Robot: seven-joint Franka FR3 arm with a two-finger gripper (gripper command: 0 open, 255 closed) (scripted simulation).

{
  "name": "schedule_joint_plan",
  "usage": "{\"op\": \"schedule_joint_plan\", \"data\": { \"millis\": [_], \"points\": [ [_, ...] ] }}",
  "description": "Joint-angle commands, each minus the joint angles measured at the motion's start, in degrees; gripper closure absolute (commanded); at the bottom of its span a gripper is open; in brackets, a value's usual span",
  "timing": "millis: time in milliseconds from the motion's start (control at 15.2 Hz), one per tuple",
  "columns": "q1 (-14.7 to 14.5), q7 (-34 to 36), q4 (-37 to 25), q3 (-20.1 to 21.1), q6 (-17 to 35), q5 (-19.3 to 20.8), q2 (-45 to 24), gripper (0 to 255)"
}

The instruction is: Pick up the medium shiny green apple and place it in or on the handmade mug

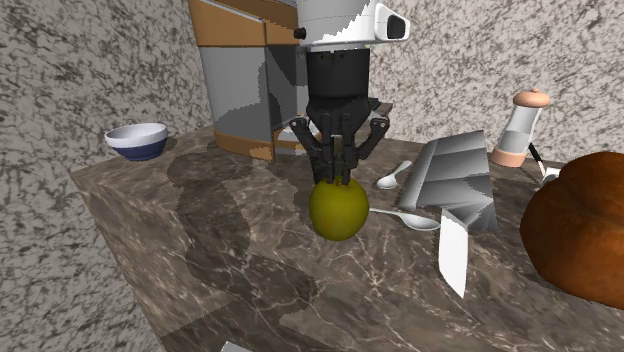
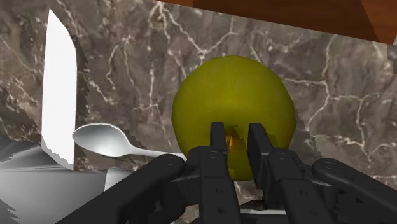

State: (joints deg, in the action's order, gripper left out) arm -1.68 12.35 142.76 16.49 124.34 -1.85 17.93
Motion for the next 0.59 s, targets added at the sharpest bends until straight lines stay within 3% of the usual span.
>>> {"op": "schedule_joint_plan", "data": {
  "millis": [0,528],
  "points": [
    [0.0,0.0,0.0,0.0,0.0,0.0,0.0,255],
    [0.0,-0.2,-0.9,-0.2,-1.7,-0.1,0.8,255]
  ]
}}
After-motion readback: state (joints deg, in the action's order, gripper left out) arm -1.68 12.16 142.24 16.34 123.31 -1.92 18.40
